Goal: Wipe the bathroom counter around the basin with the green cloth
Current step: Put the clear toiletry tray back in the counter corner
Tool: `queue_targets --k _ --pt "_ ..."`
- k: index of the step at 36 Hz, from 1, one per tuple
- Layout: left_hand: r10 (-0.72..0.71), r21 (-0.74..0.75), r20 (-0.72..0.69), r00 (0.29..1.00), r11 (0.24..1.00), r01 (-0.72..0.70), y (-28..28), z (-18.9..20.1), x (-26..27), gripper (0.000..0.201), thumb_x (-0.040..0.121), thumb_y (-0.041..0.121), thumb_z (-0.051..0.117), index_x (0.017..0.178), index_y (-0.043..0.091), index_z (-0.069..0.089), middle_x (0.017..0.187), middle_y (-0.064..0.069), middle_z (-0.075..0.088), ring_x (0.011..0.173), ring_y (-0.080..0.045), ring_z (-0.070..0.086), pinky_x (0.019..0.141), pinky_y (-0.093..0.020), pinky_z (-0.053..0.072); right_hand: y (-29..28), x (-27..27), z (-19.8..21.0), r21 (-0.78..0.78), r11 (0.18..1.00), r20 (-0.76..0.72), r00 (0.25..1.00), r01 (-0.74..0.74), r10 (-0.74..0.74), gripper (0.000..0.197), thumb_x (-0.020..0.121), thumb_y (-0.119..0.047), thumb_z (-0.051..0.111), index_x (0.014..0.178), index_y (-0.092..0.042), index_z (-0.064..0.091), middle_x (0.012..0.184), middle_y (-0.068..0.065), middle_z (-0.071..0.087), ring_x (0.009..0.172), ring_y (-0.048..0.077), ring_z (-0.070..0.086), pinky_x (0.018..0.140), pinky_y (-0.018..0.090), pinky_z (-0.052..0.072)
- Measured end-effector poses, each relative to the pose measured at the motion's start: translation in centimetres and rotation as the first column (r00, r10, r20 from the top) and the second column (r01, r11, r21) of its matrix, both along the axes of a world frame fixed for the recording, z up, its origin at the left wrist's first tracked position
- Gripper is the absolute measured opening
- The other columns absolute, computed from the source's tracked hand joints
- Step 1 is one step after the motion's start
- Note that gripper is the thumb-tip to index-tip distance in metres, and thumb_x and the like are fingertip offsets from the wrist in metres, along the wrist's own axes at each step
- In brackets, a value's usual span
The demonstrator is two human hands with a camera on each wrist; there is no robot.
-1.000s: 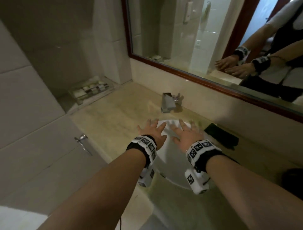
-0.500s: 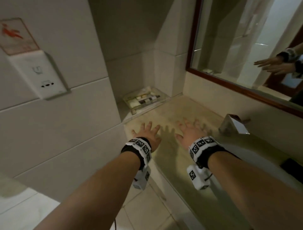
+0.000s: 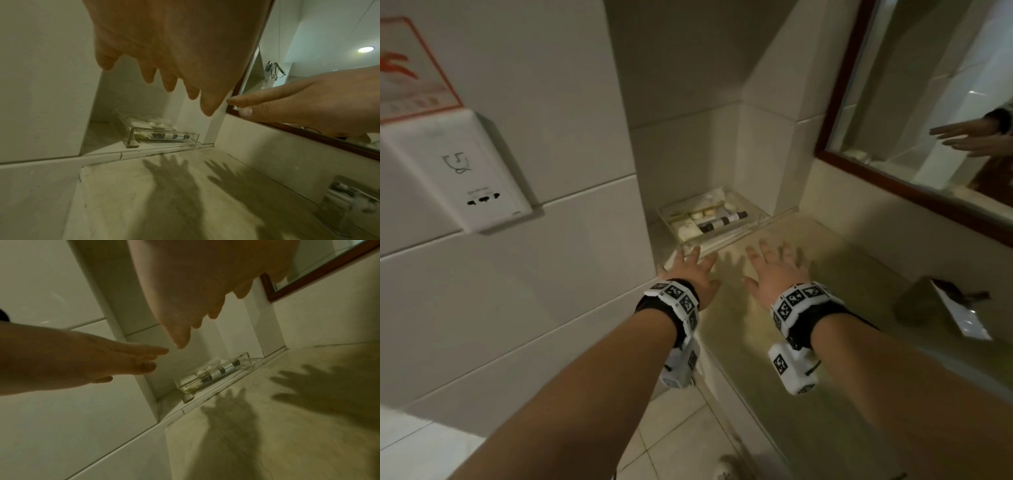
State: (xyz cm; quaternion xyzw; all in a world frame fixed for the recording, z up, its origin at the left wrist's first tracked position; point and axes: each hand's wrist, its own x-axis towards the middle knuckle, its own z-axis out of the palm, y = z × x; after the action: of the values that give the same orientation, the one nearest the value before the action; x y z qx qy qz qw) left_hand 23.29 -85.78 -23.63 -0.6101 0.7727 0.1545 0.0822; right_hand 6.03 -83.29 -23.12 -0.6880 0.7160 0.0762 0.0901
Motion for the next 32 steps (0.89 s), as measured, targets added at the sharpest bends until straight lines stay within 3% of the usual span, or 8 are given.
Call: queue_targets --k 4,13,21,23,27,32 --pt "0.002 -0.006 -0.023 1.0 1.0 -0.002 -3.6 -0.4 -0.6 0.065 0.098 0.054 0.035 0.153 0.039 0.004 0.163 0.003 -0.004 0.149 -0.027 -0.007 0.114 -0.066 0.009 -4.3 -0.4 -0.4 -0.016 1.0 -0.033 0.999 -0.027 0.026 0.068 0.097 -0.056 0.03 0.153 -0.035 -0.001 0.161 -0.009 -0.012 0.147 0.035 -0.011 0.115 0.062 0.002" --pt "0.111 0.108 -0.123 0.986 0.989 -0.098 -11.9 -1.2 -2.6 0.069 0.098 0.049 0.041 0.151 0.045 -0.002 0.162 0.007 -0.014 0.149 -0.029 -0.012 0.113 -0.067 0.009 -12.4 -2.6 -1.8 -0.071 0.994 -0.015 0.997 -0.079 0.078 0.068 0.097 -0.052 0.034 0.153 -0.032 0.001 0.161 -0.011 -0.008 0.148 0.026 -0.009 0.113 0.062 0.001" --pt "0.162 0.104 -0.227 0.96 0.984 -0.141 -17.4 -1.9 -4.2 0.076 0.095 0.045 0.044 0.144 0.055 -0.013 0.162 0.008 -0.013 0.149 -0.028 -0.01 0.115 -0.062 0.011 -19.0 -4.1 -3.3 -0.035 0.999 0.094 0.995 -0.035 0.038 0.066 0.097 -0.047 0.037 0.153 -0.032 0.004 0.16 -0.014 -0.012 0.148 0.022 -0.012 0.117 0.057 0.007" --pt "0.182 0.107 -0.236 0.954 0.981 -0.161 -18.7 -2.3 -4.6 0.077 0.094 0.044 0.045 0.143 0.056 -0.012 0.162 0.008 -0.014 0.149 -0.029 -0.009 0.115 -0.062 0.011 -20.3 -4.1 -3.8 -0.045 0.999 0.13 0.991 -0.019 0.024 0.067 0.097 -0.044 0.04 0.154 -0.03 0.006 0.16 -0.014 -0.009 0.148 0.021 -0.012 0.117 0.055 0.007" --pt "0.223 0.162 -0.236 0.946 0.969 -0.188 -21.6 -3.4 -5.1 0.073 0.095 0.047 0.044 0.147 0.053 -0.007 0.161 0.008 -0.017 0.149 -0.03 -0.01 0.115 -0.063 0.01 -23.5 -4.1 -4.7 -0.035 0.999 0.202 0.979 -0.003 0.01 0.068 0.098 -0.038 0.045 0.154 -0.025 0.008 0.162 -0.008 -0.008 0.149 0.022 -0.007 0.119 0.038 0.007" --pt "0.26 0.225 -0.221 0.94 0.951 -0.211 -24.7 -5.0 -5.1 0.072 0.095 0.056 0.038 0.147 0.053 -0.012 0.161 0.007 -0.019 0.148 -0.03 -0.014 0.115 -0.062 0.009 -27.4 -4.5 -5.9 -0.002 0.999 0.266 0.963 0.045 -0.043 0.071 0.096 -0.038 0.051 0.154 -0.02 0.015 0.162 -0.003 0.003 0.148 0.022 0.008 0.12 0.039 0.016"
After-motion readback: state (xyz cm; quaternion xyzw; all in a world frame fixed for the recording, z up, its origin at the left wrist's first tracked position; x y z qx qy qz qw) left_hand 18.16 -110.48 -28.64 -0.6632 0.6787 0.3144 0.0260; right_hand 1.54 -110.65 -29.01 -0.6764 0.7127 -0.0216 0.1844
